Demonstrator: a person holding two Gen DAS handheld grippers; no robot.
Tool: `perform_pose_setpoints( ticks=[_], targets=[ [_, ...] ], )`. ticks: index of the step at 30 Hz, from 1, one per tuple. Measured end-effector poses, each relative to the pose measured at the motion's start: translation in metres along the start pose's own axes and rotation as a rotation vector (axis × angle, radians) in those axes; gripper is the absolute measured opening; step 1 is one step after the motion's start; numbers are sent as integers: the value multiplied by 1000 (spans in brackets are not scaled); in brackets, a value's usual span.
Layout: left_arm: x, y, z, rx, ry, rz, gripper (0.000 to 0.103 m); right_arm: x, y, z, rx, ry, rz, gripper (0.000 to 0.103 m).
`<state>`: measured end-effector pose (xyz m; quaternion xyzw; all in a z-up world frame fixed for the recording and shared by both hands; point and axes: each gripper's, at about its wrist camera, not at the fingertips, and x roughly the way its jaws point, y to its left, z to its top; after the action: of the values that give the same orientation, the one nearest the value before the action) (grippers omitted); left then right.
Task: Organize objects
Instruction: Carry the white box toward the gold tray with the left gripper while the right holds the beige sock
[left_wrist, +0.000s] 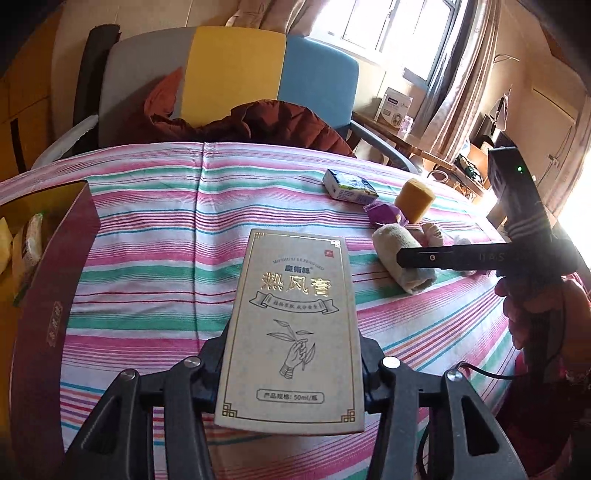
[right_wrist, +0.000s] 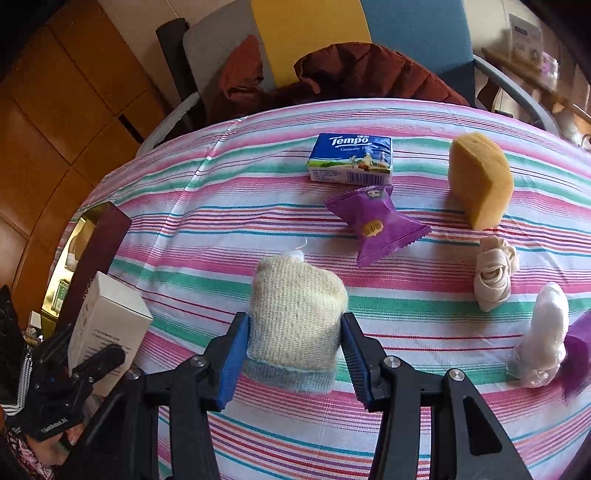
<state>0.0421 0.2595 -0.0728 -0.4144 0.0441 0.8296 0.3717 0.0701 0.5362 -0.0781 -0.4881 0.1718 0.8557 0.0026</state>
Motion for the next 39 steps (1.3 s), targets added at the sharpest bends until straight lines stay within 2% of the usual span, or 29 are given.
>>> perform_pose_setpoints(
  ticks=[13,21,25,29,33,39],
  targets=[
    [-60,53,8,-101,-93,23,52,3,8,-2,-55,-4,-35,51],
    [-95,125,15,-217,-137,138,52,9,9,-4,-50,8,-32,52],
    [-98,162,9,-284,-117,197,52,13,12,-5,-55,16,-37,52],
    [-95,194,0,-333,-84,259,52,16,23,-6,-113,8,-89,52],
    [-93,225,-8,-384,-41,288,52,13,26,-7,-97,-16,-108,52],
    [-84,252,-14,-401,32,332,52,-2,55,-6,-53,-94,-4,51]
  ],
)
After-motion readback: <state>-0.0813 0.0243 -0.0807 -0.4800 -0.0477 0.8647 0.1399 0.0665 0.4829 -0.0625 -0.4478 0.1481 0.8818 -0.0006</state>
